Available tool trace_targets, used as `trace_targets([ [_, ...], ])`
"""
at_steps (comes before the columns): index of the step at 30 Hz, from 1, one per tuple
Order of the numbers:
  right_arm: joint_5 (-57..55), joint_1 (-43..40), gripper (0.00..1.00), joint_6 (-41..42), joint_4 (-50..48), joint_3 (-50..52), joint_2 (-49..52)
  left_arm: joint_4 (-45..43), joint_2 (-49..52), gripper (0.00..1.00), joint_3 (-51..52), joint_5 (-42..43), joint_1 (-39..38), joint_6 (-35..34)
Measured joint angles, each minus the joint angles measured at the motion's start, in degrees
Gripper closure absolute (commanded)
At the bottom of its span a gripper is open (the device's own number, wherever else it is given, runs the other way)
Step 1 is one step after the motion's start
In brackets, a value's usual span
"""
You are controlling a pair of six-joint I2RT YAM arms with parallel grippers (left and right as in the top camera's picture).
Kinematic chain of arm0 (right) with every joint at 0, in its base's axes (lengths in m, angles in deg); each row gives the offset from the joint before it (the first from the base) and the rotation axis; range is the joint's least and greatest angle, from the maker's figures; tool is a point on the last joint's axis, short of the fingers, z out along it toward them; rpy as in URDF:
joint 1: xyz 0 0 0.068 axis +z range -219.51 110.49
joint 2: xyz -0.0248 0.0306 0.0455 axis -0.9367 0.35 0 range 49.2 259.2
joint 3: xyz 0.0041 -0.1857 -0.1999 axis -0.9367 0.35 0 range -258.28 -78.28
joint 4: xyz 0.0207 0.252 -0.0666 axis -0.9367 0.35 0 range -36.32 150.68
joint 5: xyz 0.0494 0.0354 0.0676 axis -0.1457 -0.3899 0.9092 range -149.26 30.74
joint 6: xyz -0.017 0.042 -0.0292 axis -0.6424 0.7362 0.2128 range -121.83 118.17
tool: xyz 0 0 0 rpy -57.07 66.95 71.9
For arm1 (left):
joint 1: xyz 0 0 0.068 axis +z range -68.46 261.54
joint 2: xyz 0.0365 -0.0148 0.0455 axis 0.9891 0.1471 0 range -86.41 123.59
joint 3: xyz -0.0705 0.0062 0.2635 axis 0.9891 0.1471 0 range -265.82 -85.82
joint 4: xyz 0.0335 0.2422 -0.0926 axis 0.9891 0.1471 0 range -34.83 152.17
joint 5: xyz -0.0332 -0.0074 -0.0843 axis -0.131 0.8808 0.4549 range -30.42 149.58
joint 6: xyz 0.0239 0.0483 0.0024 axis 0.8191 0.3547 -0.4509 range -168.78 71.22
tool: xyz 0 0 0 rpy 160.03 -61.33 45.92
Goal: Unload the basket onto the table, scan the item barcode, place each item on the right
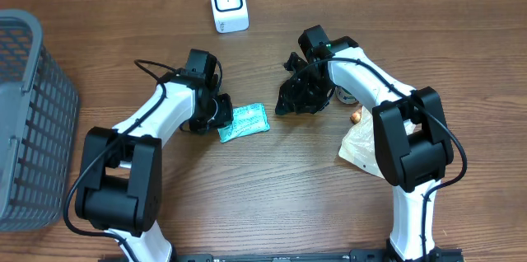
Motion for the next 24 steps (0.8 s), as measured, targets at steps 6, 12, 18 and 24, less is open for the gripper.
trace_targets([
  [6, 1.57, 0.0, 0.45, -0.02, -0.07, 0.0, 0.0, -2.14, -1.01, 0.96, 1.86, 0.07, 0.0, -0.85],
  [12, 4.35, 0.0, 0.42, -0.09, -1.55, 0.13, 0.0, -2.23, -0.98, 0.96, 1.88, 0.07, 0.0, -1.03],
  [18, 9.97, 0.44, 0.4, 0.5, -8.48, 4.24, -0.07, -2.05, 0.02, 0.96, 1.51, 1.03, 0.31, -1.03],
  [24, 13.84, 1.81, 0.4, 4.11, -15.32, 8.74, -0.83, -1.88, 0.55, 0.96, 1.33, 3.13, 1.38, -1.03],
])
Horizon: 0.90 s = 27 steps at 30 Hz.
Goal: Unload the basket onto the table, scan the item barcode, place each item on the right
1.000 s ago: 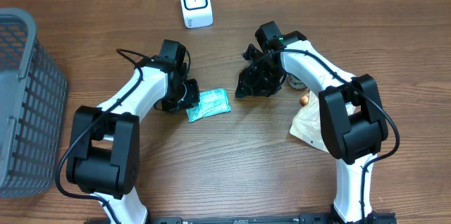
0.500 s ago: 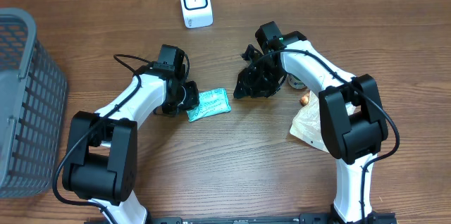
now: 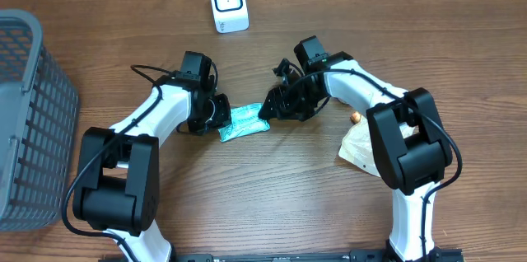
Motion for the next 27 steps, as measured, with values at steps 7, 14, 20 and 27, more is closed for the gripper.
trace_targets([
  [7, 2.01, 1.68, 0.4, 5.27, -5.09, 1.75, -0.17, -0.02, 0.13, 0.96, 0.0, 0.74, 0.28, 0.02],
  [14, 1.33, 4.48, 0.55, 9.49, -8.04, 2.12, -0.17, -0.02, 0.13, 0.96, 0.0, 0.79, 0.31, 0.02],
  [20, 0.22, 4.35, 0.79, 10.78, -7.98, 2.45, -0.17, -0.02, 0.13, 0.96, 0.0, 0.79, 0.31, 0.02],
  [27, 0.85, 4.0, 0.96, 10.62, -8.0, 2.6, -0.17, -0.02, 0.13, 0.89, 0.0, 0.79, 0.31, 0.02],
])
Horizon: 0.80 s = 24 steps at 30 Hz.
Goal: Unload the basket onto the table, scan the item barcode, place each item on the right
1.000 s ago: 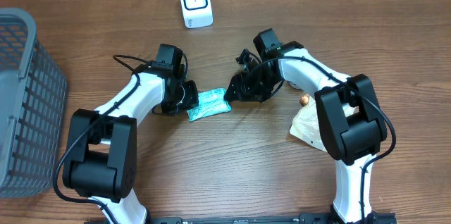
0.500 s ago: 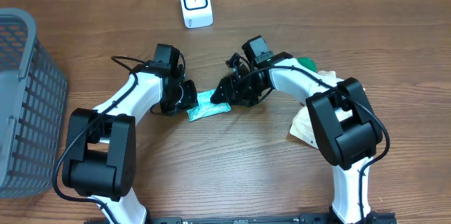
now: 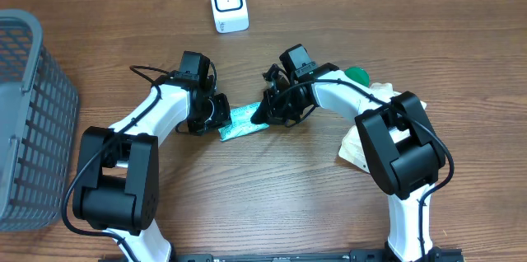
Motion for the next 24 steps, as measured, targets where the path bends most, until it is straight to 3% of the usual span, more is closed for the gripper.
trace_targets([
  [4, 2.34, -0.83, 0.96, -1.88, -0.04, 0.0, 0.0, 0.28, 0.09, 0.68, -0.52, 0.87, -0.04, 0.33],
  [13, 4.22, -5.7, 0.96, -7.39, 6.29, 0.42, -3.67, 13.66, 2.29, 0.63, -6.47, -1.77, 3.17, 3.13],
  [17, 4.28, -9.73, 0.96, -9.7, 10.4, 0.42, -10.08, 17.55, 0.37, 0.45, -12.15, -3.13, 6.29, 4.87],
  [24, 4.7, -12.11, 0.96, -14.05, 16.92, 0.39, -16.41, 21.33, -9.51, 0.29, -19.17, -4.2, 13.03, 8.5],
])
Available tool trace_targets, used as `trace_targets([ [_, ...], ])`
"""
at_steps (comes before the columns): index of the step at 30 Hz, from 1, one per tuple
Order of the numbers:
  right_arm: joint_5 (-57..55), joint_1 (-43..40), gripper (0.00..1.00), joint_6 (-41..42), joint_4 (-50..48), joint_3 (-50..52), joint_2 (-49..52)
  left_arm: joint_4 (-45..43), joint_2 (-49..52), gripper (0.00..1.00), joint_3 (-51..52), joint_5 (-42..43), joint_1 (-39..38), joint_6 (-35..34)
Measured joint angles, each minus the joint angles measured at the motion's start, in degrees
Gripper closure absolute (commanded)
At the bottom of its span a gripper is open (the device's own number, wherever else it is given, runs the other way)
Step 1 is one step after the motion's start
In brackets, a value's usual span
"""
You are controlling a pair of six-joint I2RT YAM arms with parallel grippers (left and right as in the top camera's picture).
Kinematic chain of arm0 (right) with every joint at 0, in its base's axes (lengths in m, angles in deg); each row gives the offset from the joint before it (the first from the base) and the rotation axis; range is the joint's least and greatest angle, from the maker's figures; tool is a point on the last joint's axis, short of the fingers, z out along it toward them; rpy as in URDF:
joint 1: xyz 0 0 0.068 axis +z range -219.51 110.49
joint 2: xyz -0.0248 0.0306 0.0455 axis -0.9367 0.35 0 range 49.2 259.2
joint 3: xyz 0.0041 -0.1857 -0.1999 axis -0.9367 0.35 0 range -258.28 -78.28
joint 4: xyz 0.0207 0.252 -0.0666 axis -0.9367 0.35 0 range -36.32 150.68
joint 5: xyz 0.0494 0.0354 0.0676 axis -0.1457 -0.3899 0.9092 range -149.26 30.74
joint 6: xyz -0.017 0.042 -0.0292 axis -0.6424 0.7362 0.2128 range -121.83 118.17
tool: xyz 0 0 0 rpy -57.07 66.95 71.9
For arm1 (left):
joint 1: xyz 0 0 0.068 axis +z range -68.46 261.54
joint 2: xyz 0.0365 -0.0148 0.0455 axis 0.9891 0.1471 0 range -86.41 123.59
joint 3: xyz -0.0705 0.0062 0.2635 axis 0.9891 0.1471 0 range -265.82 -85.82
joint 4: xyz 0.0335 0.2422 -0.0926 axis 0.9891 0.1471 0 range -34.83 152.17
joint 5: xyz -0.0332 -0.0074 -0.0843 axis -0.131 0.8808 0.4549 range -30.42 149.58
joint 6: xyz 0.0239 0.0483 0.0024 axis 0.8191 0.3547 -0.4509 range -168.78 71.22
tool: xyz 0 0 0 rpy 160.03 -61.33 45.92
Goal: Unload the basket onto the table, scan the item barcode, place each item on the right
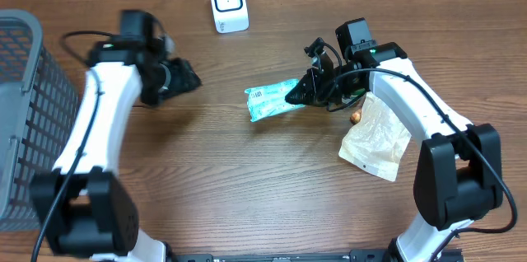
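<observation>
A teal packet [269, 102] hangs just over the table's middle, its right end pinched in my right gripper [298, 94], which is shut on it. The white barcode scanner [228, 3] stands at the back edge, up and left of the packet. My left gripper [183, 78] is far off to the left, near the basket side, with nothing in it. It is blurred, so its jaws do not show clearly.
A grey mesh basket [25, 114] fills the left edge. A crumpled paper bag [375, 140] lies under the right arm, with a small brown item [356, 117] at its top edge.
The left gripper has left the packet's left end and now sits far to the left. The right gripper holds the packet alone and has moved it right and slightly up.
At first the left gripper was at the packet's left end, with the right gripper off to the right. The right gripper then stood at the packet's right end, and later closer in on it. Now only the right gripper holds the packet.
</observation>
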Motion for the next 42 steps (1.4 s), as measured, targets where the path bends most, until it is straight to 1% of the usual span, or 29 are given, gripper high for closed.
trace_targets([
  [1, 0.11, 0.02, 0.96, -0.74, 0.63, 0.0, -0.13, 0.37, -0.85, 0.25, -0.22, -0.22, 1.64, 0.55],
  [4, 0.66, 0.02, 0.96, -2.23, 1.79, 0.02, -0.74, 0.7, -0.98, 0.01, -0.22, -0.76, 4.83, 0.87],
  [5, 0.96, 0.02, 0.96, -2.64, 1.99, 0.02, -1.11, 0.7, -0.79, 0.0, -0.22, -0.98, 5.95, 0.9],
  [9, 1.86, 0.02, 0.96, -3.8, 2.43, 0.02, -3.85, 0.87, -0.63, 0.01, -0.22, -1.36, 9.73, 0.79],
  [13, 2.95, 0.02, 0.96, -4.15, 2.89, 0.02, -8.31, 0.87, -0.63, 0.0, -0.22, -1.49, 11.19, 0.81],
  [20, 4.09, 0.02, 0.96, -4.5, 5.11, 0.02, -14.71, 0.85, -0.63, 0.0, -0.22, -3.67, 11.19, 0.81],
  [29, 6.73, 0.02, 0.96, -4.79, 6.82, 0.02, -16.94, 0.83, -0.63, 0.0, -0.22, -4.92, 11.19, 0.81],
  [37, 8.04, 0.02, 0.96, -4.79, 7.98, -0.74, -22.32, 0.83, -0.63, 0.01, -0.22, -5.09, 11.19, 0.81],
  [42, 8.35, -0.35, 0.96, -4.81, 8.46, -1.22, -23.76, 0.83, -0.63, 0.0, -0.22, -5.11, 11.19, 0.81],
])
